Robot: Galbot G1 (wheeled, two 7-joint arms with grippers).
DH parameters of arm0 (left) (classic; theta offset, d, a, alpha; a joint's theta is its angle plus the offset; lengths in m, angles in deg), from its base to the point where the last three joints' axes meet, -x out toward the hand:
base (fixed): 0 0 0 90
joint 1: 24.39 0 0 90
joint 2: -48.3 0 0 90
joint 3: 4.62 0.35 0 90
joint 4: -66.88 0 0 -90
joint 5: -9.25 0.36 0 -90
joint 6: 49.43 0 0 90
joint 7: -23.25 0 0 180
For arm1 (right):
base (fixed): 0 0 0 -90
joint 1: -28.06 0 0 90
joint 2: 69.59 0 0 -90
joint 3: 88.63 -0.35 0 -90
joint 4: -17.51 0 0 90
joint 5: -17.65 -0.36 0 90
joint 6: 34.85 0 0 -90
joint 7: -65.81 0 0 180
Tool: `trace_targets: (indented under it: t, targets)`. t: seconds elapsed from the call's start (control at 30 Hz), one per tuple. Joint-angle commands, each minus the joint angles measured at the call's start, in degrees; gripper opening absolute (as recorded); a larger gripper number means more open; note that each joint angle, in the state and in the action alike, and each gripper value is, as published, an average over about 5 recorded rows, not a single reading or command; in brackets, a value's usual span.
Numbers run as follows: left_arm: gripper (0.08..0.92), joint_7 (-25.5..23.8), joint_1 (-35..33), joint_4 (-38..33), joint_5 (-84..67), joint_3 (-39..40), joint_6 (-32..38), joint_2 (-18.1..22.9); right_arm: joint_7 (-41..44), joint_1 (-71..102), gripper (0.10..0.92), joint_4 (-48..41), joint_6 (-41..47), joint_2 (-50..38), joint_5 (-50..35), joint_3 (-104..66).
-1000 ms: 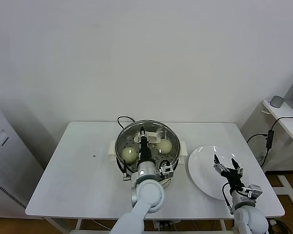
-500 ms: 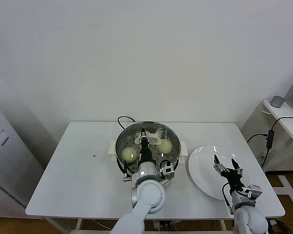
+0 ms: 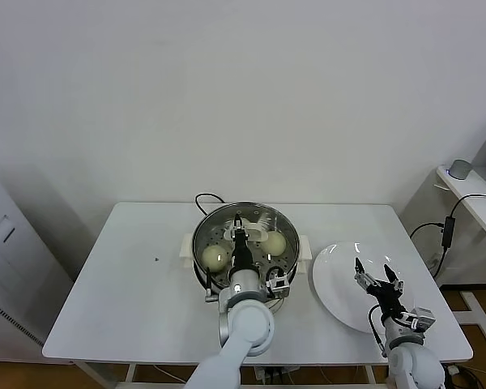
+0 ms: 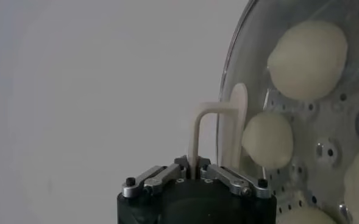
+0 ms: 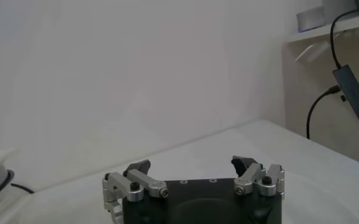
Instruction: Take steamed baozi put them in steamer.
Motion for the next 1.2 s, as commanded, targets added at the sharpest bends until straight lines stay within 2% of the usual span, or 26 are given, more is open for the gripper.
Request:
trace_targets:
  t: [0.03, 0.77, 0.87, 1.2]
  targets:
    - [0.171, -0.8, -0.6, -1.4, -0.5, 0.5, -2.8, 2.8, 0.0, 0.0, 0.823, 0.0, -0.1, 0.0, 0.0, 0.0]
    - [0.785, -3.4, -6.4, -13.8, -0.8, 1.1, -2.8, 2.8, 0.0, -0.3, 0.823, -0.1, 0.1, 0.2, 0.3, 0.1]
    - [0.817, -3.5, -7.6, -16.1, -0.7, 1.1, -2.8, 2.6, 0.0, -0.2, 0.823, 0.0, 0.1, 0.3, 0.4, 0.2]
    - [0.823, -2.9, -13.4, -24.2, -0.5, -1.8, -2.8, -1.6, 0.0, 0.4, 0.823, 1.1, 0.9, 0.3, 0.8, 0.2]
